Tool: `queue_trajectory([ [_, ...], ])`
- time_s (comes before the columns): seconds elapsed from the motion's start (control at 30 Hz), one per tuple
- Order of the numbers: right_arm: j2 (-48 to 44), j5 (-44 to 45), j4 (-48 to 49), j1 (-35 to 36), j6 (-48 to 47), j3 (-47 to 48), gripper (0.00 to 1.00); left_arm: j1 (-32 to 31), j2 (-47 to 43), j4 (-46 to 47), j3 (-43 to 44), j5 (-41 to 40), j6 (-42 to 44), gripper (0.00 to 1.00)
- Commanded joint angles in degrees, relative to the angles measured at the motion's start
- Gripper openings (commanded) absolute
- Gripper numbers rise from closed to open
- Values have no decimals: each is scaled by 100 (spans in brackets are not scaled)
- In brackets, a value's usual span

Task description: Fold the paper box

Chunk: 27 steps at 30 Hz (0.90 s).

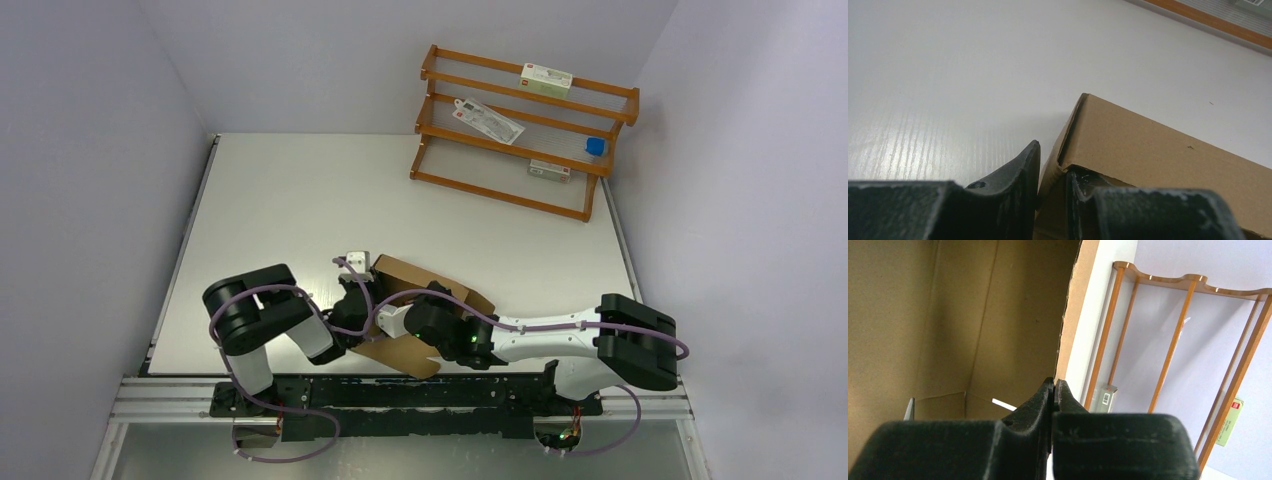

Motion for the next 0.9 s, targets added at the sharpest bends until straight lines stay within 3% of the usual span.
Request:
queue_trajectory([
  [0.0, 87, -176, -453, 116, 195, -53, 0, 143, 340, -450, -51, -1126, -290, 26],
  [0.33, 319, -24, -278, 183, -15, 1, 0, 141, 449, -534, -35, -1113, -433, 25],
  [0.7, -2, -1, -12, 156, -116, -158, 3, 141, -105, 667, -890, -600, 21, 45],
  [0.87, 115, 73, 114, 142, -179, -168, 4, 144, -394, 711, -1102, -472, 36, 54],
])
